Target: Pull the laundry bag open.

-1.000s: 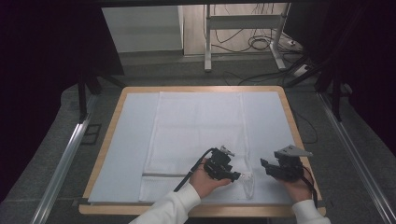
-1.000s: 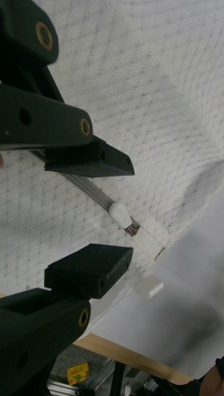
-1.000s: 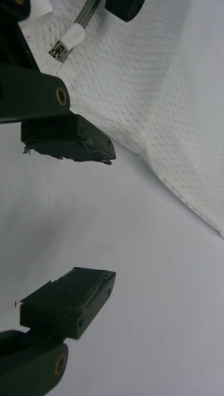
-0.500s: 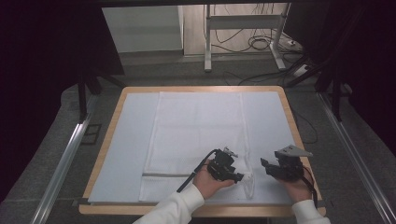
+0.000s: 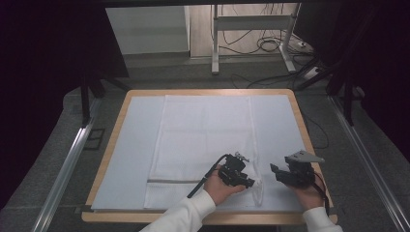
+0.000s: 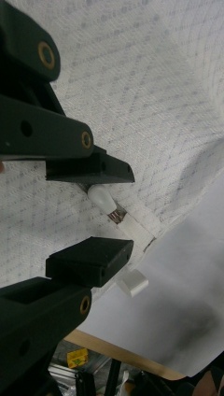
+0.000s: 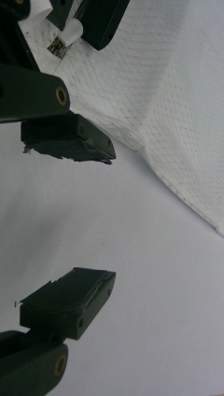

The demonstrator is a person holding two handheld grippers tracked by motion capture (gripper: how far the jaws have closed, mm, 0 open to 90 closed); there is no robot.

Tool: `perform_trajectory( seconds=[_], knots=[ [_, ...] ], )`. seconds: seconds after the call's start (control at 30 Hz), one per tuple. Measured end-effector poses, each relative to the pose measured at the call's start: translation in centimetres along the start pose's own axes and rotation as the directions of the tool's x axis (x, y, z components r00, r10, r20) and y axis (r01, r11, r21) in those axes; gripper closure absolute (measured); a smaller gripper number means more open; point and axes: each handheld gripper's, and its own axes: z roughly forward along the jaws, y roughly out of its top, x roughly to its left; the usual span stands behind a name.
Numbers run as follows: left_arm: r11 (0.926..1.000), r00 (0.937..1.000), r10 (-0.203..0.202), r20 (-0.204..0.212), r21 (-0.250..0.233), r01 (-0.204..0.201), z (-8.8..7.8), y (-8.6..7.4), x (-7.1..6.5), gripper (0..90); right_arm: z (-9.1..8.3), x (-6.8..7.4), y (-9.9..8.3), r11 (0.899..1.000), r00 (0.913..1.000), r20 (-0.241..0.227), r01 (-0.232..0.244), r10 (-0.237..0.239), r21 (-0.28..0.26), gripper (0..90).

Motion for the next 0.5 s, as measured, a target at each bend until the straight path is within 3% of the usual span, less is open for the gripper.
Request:
perform_trajectory(
  seconds=[0.5],
  knots=[
    [0.9999, 0.9999, -0.012, 0.005, 0.005, 0.012, -0.06, -0.3, 0.11, 66.1, -0.14, -0.11, 0.0, 1.0, 1.0, 0.007, -0.004, 0.004, -0.007, 34.0]
  ],
)
